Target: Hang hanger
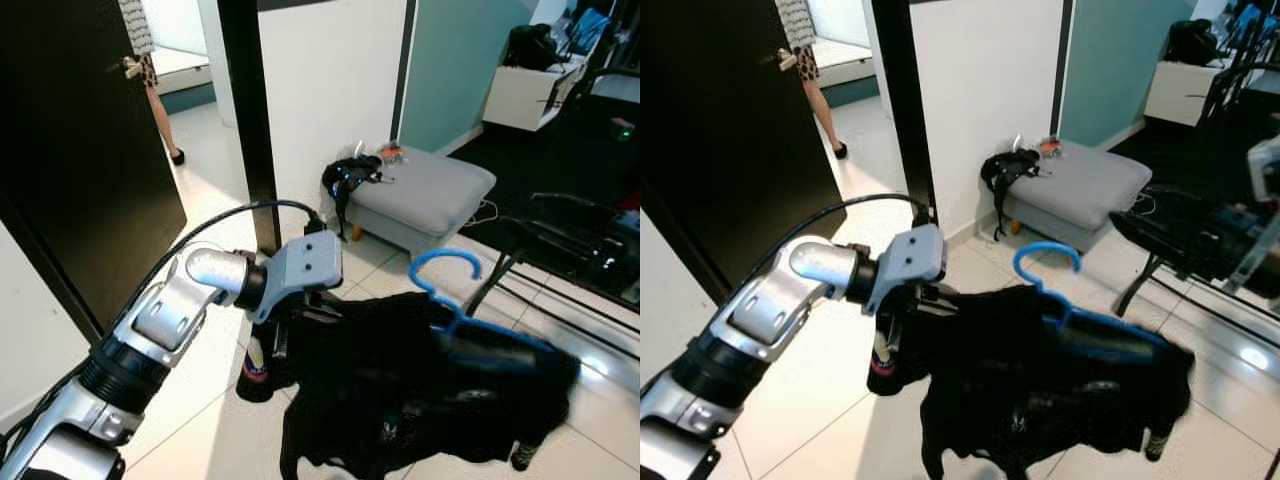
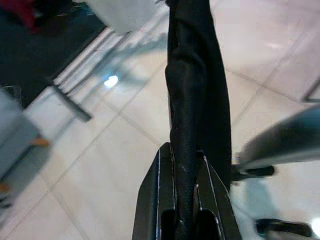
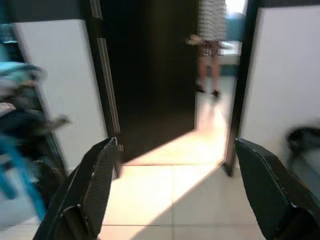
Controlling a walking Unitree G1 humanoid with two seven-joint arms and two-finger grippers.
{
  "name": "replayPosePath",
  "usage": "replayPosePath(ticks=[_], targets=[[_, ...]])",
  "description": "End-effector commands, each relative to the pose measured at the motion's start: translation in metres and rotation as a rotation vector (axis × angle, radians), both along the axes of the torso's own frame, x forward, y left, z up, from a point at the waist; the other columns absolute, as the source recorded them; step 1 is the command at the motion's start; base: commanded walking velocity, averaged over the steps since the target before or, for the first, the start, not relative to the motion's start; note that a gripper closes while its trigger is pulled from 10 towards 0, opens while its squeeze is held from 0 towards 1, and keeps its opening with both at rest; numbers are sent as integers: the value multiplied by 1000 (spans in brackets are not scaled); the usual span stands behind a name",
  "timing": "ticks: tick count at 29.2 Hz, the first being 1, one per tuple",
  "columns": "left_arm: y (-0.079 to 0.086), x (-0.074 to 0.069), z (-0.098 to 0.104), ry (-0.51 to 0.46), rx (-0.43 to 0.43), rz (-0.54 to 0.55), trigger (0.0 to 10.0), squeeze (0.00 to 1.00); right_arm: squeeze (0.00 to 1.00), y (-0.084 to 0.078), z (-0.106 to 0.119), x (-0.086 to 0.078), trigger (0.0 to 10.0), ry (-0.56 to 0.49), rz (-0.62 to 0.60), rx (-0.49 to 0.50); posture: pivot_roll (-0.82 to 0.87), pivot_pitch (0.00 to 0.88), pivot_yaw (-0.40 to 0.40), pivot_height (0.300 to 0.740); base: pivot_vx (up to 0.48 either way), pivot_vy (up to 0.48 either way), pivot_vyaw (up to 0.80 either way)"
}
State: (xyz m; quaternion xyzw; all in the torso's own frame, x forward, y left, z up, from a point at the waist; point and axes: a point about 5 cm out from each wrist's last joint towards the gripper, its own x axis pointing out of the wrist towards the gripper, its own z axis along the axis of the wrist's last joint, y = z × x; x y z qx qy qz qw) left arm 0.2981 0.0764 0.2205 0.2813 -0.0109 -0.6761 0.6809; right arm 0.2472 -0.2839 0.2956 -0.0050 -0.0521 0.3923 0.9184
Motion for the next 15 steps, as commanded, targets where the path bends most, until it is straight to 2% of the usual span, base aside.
replayPosePath(ticks=[1,2,3,4,6,8,11,13,15], targets=[[2,-5,-1,26,13,-34,10000,0,1000,5,8,-8,10000,-39,73,-13,84,0,32,740,0,0,0],[0,-7,-2,43,10,-56,10000,0,1000,12,8,-12,10000,-45,141,-31,83,0,32,740,0,0,0],[0,-7,-2,43,10,-56,10000,0,1000,12,8,-12,10000,-45,141,-31,83,0,32,740,0,0,0],[-3,-9,-1,51,9,-74,10000,0,0,20,6,-17,10000,-37,216,-49,83,0,32,740,0,0,0],[-6,-10,-1,54,9,-96,10000,0,0,34,2,-23,10000,-13,329,-57,83,0,32,740,0,0,0],[-6,-10,-1,54,9,-96,10000,0,0,34,2,-23,10000,-13,329,-57,83,0,32,740,0,0,0],[-9,-11,0,55,9,-105,10000,0,0,49,2,-25,10000,-15,413,-35,84,0,35,740,0,0,0],[-9,-11,0,55,9,-105,10000,0,0,49,2,-25,10000,-15,413,-35,84,0,35,740,0,0,0],[-10,-12,0,56,10,-107,10000,0,0,56,5,-28,10000,-32,462,4,84,0,35,740,0,0,0]])
